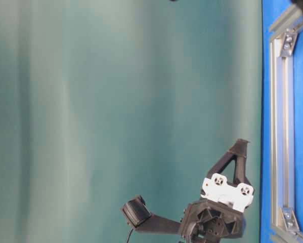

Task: Insert the wire through the string loop located on the right side.
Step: 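Open the right gripper and lower it over the black USB cable end, then close the right gripper on the cable just behind the USB plug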

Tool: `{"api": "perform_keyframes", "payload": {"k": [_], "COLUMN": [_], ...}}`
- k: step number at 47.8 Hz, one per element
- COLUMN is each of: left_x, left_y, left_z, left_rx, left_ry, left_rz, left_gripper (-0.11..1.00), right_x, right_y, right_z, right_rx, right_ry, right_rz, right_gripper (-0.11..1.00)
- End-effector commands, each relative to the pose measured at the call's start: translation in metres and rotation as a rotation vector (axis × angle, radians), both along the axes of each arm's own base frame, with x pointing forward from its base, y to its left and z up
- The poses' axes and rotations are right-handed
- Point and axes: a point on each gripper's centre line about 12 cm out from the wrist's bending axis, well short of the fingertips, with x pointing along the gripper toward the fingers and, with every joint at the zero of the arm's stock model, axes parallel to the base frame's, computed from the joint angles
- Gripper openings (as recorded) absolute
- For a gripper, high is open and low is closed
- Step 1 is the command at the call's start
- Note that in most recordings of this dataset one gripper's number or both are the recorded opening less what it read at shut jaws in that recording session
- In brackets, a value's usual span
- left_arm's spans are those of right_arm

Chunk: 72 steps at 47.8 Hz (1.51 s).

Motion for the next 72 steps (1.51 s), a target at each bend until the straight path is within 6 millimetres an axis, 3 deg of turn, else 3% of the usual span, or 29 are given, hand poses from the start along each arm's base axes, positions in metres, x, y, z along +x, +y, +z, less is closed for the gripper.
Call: {"api": "perform_keyframes", "payload": {"k": [1,16,25,29,39,44,61,72], "left_x": [0.002,0.001,0.001,0.001,0.001,0.001,0.001,0.001], "left_y": [0.000,-0.001,-0.001,-0.001,-0.001,-0.001,-0.001,-0.001], "left_z": [0.014,0.012,0.011,0.012,0.012,0.012,0.012,0.012], "left_rx": [0.012,0.008,0.007,0.007,0.007,0.008,0.008,0.007], "left_ry": [-0.040,-0.030,-0.027,-0.028,-0.028,-0.030,-0.030,-0.028], "left_rz": [-0.003,-0.003,-0.003,-0.003,-0.003,-0.004,-0.003,-0.003], "left_gripper": [0.00,0.00,0.00,0.00,0.00,0.00,0.00,0.00], "right_x": [0.006,0.010,0.011,0.011,0.011,0.011,0.012,0.010], "right_y": [0.002,0.003,0.003,0.003,0.004,0.005,0.005,0.005], "right_z": [0.003,-0.010,-0.010,-0.010,-0.010,-0.009,-0.009,0.007], "right_rx": [0.019,0.013,0.015,0.014,0.005,0.003,0.004,0.014], "right_ry": [-0.017,0.000,-0.002,-0.004,-0.007,-0.006,-0.006,-0.012], "right_rz": [-0.017,-0.023,-0.024,-0.024,-0.014,-0.012,-0.012,-0.009], "right_gripper": [0.82,0.82,0.71,0.59,0.09,-0.03,-0.04,-0.04]}}
